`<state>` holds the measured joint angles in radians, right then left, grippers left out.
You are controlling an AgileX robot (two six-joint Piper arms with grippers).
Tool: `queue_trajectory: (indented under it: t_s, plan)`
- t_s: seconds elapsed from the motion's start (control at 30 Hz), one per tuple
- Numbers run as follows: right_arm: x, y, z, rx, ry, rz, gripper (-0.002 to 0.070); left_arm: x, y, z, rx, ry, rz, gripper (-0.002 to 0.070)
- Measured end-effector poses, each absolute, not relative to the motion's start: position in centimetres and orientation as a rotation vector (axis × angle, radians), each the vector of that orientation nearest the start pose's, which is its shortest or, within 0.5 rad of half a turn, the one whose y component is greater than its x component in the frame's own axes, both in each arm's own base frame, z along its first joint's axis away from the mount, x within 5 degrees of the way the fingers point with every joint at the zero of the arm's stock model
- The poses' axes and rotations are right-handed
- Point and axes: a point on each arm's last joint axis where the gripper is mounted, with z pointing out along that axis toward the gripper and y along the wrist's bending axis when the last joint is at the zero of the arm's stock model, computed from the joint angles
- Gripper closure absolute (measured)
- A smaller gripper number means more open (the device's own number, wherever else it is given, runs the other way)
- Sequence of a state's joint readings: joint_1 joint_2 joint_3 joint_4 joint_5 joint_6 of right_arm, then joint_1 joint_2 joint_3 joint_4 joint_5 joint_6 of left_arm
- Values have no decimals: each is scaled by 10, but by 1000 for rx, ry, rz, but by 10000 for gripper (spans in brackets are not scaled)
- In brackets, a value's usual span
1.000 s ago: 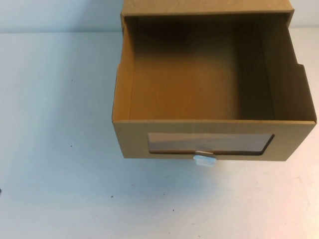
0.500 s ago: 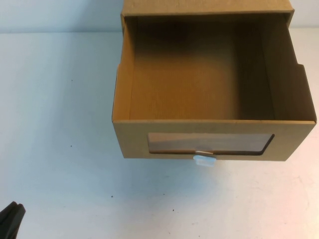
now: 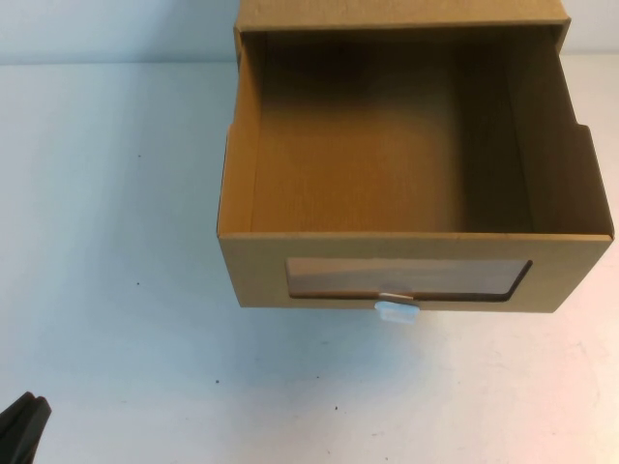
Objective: Open the shoe box
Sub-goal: 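Pull the top drawer of the cardboard box fully open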
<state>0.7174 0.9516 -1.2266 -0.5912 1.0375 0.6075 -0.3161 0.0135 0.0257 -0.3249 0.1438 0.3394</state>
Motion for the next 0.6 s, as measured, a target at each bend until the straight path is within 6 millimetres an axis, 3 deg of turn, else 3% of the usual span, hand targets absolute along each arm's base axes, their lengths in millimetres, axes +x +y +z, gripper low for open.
queue_trajectory:
  t_s: [0.17,0.6]
  plan:
    - [148,73,438,-169,2099,78,690,54,-22,191,311,1636,-264,679]
    - [142,59,432,-113,2203,-77,690,54,-22,191,311,1636,-264,679]
